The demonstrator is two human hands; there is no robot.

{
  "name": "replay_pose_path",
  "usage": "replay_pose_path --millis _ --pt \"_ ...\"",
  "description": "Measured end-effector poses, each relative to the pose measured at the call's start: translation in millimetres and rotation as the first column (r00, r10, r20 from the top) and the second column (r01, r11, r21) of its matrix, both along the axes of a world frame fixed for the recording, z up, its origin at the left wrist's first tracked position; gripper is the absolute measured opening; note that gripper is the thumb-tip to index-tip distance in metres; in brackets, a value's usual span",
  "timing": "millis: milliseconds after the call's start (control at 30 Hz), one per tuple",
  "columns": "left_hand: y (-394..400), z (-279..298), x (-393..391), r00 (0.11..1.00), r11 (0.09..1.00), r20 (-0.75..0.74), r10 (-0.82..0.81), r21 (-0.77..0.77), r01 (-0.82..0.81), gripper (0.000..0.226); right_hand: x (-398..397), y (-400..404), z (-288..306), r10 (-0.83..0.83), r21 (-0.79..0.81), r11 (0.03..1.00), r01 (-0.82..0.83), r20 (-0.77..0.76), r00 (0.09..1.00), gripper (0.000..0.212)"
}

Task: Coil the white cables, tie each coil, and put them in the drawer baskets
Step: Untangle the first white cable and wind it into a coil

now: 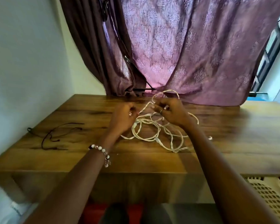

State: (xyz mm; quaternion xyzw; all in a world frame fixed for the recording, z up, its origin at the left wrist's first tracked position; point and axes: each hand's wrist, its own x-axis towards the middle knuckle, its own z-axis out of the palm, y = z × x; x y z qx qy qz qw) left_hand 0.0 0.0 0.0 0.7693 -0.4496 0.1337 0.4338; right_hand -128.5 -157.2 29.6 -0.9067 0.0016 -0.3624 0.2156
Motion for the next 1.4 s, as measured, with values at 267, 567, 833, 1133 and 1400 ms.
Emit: replay_pose_path --millis 267,567,833,1133,1400 --pt "0 -20 37 0.966 0.902 0.202 0.161 0.368 -0.227 0.055 17 -16 -17 -0.412 -0.533 0.83 0.162 -0.393 0.822 0.02" --pt "-20 -41 77 0.997 0.997 -0.001 0.081 0.012 -0.081 0.03 41 -47 -28 -0.611 -0.622 0.681 0.386 -0.193 0.768 0.012" --pt "-21 -43 77 0.935 0.912 -0.219 0.28 -0.244 -0.33 0.036 44 -55 -51 -0.529 -0.417 0.722 0.552 0.181 0.829 0.027" --pt "-22 -45 73 0.704 0.897 -0.705 -0.086 -0.362 -0.253 0.04 13 -67 -53 -0.166 0.522 0.824 0.22 -0.15 0.975 0.006" --pt "-26 -46 53 0.937 0.956 0.188 0.293 -0.059 -0.287 0.051 28 -38 -67 -0.026 0.552 0.826 0.117 -0.171 0.985 0.029"
